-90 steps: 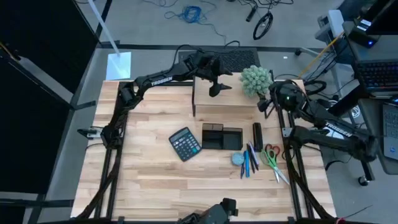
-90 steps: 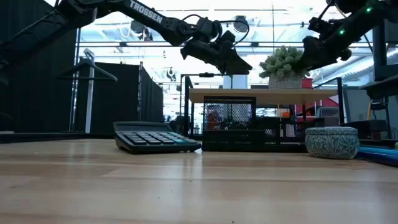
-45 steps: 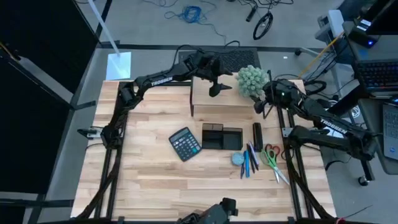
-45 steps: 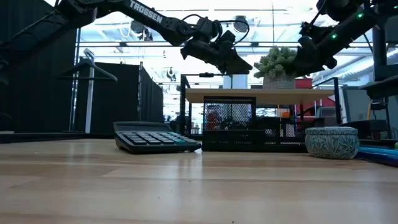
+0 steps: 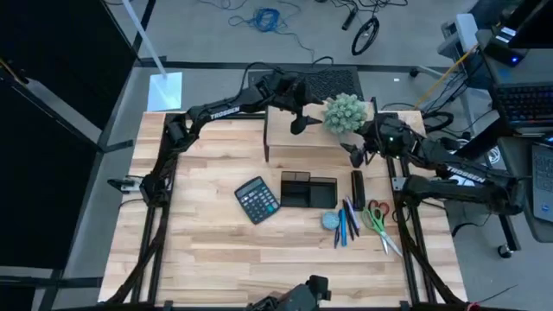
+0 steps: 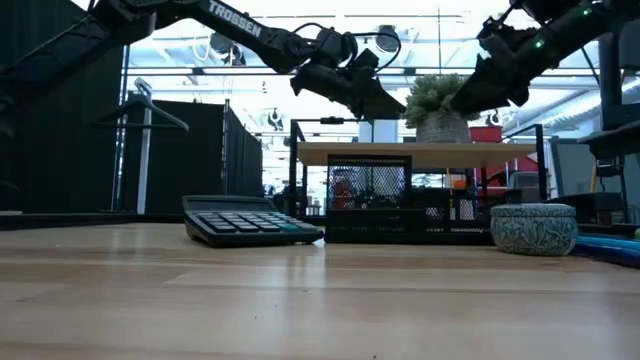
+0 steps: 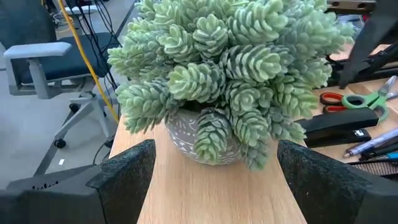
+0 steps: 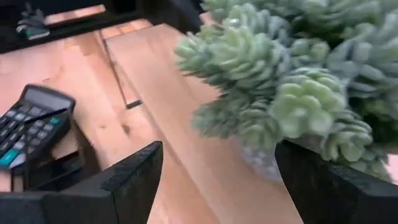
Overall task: Pick and place office supplies into organizer
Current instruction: Remove the gray patterned vase plant from the wooden shelf
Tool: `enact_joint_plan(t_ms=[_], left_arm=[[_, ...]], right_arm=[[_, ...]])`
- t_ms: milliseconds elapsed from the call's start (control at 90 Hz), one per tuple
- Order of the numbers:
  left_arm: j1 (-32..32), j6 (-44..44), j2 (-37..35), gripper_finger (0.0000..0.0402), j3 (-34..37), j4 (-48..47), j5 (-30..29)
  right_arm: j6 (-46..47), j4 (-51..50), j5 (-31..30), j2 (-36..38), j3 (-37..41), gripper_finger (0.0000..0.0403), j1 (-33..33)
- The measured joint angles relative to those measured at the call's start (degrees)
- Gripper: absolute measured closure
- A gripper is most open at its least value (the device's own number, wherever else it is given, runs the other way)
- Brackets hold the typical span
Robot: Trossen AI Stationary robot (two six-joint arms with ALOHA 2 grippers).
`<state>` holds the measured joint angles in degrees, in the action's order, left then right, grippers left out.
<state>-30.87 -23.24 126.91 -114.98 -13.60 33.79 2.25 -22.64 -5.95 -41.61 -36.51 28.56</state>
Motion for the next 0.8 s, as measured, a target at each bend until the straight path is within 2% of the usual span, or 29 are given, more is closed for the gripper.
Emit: enact_joint_plan(t_ms=[67, 311, 389, 589, 800], left_arm=[[0.0, 0.0, 0.0, 0.0075, 0.0, -0.1, 0.0], [0.0, 0.0, 0.0, 0.0075, 0.0, -0.2, 0.0], [0.0, 0.0, 0.0, 0.0075, 0.0, -0.2, 0.0], [0.2, 0.0, 0.0, 0.0075, 0.0, 0.0, 0.0], [0.7, 0.0, 1.0, 0.0075, 0.0, 1.3, 0.9]], right_arm=[[-1.3, -2.1, -1.2, 0.4, -1.6, 0.0108, 0.3], [-2.8, -5.2, -11.4, 1.5, -4.5, 0.0108, 1.1], [-3.8, -7.0, -12.1, 1.2, -4.5, 0.0108, 3.4], [-4.9, -6.4, -4.4, 0.8, -1.9, 0.0108, 9.9], [-8.3, 2.7, 4.7, 0.8, 1.6, 0.0108, 14.8]])
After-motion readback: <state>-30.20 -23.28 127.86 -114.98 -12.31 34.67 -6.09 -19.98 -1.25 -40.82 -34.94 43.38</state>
